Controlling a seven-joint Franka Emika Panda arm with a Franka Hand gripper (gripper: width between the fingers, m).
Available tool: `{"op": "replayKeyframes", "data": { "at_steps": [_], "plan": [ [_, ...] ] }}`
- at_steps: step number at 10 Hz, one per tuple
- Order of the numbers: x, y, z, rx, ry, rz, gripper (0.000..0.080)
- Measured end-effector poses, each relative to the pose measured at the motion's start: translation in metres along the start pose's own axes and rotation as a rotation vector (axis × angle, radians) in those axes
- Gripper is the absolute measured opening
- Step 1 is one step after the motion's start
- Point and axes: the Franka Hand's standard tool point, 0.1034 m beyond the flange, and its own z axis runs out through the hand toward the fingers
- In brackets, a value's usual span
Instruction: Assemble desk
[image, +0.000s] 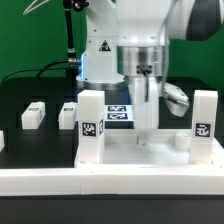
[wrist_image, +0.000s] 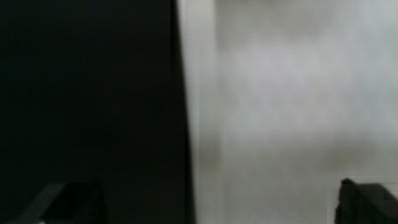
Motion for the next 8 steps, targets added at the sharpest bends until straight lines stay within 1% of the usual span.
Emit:
{"op": "replayKeyframes", "data": {
  "at_steps": [1,2,3,4,5,7,8],
  "plan": [
    [-0.0066,0.0024,0.0022,-0.014,-0.005,0.004,0.0649],
    [-0.0064,0.0044,0.003,-0.033,-0.01,0.007,0.0649],
    [-0.0063,0.0044,0.0031,-0.032,-0.01,0.003,0.0649],
    [-0.0064,0.0045,0.0032,-0.032,-0.01,0.002,0.0516],
    [-0.0065,0.0046,0.0032,-0.032,-0.01,0.002,0.0516],
    [-0.0065,0.0047,0.0033,-0.033,-0.01,0.002,0.0239],
    [-0.0065,0.0047,0.0034,-0.033,-0.01,0.001,0.0239]
  ]
}}
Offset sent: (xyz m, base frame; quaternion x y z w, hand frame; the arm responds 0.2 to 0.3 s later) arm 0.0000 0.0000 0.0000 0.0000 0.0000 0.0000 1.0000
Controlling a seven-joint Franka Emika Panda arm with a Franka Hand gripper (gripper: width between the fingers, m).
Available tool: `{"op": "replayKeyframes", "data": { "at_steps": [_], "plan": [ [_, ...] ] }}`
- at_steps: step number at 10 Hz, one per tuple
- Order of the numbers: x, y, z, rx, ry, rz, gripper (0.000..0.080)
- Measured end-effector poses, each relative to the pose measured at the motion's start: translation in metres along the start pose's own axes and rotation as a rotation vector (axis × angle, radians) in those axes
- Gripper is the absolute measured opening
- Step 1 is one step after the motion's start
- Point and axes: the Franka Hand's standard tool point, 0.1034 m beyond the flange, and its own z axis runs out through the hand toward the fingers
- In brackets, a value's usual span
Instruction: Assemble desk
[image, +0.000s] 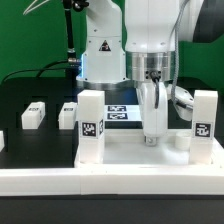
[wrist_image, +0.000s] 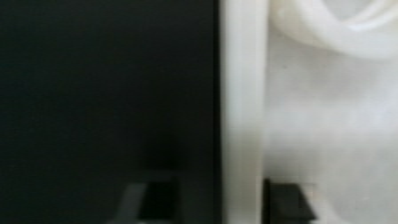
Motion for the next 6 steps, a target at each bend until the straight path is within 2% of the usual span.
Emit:
{"op": "replayKeyframes", "data": {
  "at_steps": [1,2,6],
  "plan": [
    [-0.0003,-0.0007,-0.0004,0.003,0.0,-0.002,0.0061],
    [0.0001,-0.0024,-0.0012,0.011,0.002,-0.002,0.0058],
    [0.0001,-0.0026,-0.0013,0.012,0.002,-0.002,0.0058]
  ]
}}
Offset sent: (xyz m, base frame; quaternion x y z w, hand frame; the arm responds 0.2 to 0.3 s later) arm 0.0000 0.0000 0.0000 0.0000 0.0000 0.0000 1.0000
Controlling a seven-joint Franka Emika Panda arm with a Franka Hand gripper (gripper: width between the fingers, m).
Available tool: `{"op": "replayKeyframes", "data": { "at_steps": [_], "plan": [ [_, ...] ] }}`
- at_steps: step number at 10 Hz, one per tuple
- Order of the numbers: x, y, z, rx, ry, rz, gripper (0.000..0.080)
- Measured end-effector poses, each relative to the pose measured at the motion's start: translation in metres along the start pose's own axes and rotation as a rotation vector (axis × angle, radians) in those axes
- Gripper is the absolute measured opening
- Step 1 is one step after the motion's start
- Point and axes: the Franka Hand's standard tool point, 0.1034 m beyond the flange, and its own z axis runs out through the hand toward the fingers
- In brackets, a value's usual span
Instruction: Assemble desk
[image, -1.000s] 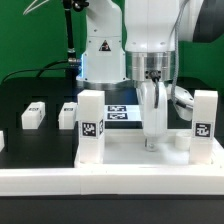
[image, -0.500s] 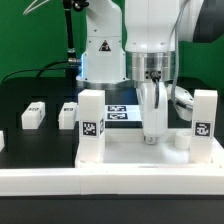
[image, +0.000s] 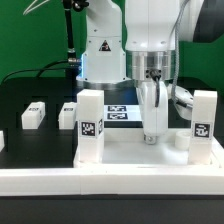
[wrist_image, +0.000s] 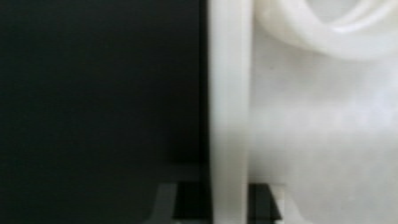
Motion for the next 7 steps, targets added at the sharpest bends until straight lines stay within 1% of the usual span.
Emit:
{"op": "replayKeyframes", "data": {
  "at_steps": [5,6,7],
  "plan": [
    [0.0002,-0.0002,-0.0001,0.001,0.0,-0.014,0.0058],
    [0.0022,0.0006,-0.0006,0.002,0.002,-0.069,0.0058],
    [0.0091,0.0062,-0.0016,-0.003,0.004,-0.117,0.0058]
  ]
}}
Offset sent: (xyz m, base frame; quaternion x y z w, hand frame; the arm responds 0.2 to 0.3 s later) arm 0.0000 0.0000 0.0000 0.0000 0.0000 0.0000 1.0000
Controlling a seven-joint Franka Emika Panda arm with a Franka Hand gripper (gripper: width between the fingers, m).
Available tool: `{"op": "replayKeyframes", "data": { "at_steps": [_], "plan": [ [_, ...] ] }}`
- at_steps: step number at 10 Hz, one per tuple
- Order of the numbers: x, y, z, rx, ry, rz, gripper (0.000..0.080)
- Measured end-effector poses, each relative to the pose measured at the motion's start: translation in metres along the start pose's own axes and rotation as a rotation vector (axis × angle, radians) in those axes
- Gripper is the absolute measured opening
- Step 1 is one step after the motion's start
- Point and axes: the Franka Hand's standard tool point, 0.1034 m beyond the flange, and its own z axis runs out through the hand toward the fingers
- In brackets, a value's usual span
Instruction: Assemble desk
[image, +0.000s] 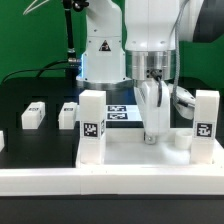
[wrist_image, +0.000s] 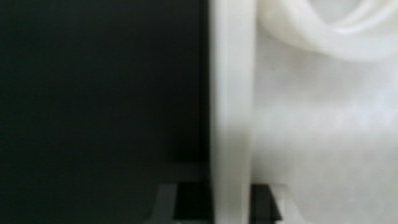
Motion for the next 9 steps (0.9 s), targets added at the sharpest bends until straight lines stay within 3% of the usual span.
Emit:
{"op": "replayKeyframes", "data": {
  "at_steps": [4,5,6,9],
  "plan": [
    [0.056,0.036,-0.006,-0.032,-0.014,-0.488,0.0061],
    [0.061,0.039,-0.006,-0.04,-0.02,-0.564,0.0061],
    [0.053,0.039,-0.005,-0.042,-0.014,-0.604,0.0061],
    [0.062,0.037,-0.005,-0.044,-0.009,-0.808,0.0061]
  ]
}}
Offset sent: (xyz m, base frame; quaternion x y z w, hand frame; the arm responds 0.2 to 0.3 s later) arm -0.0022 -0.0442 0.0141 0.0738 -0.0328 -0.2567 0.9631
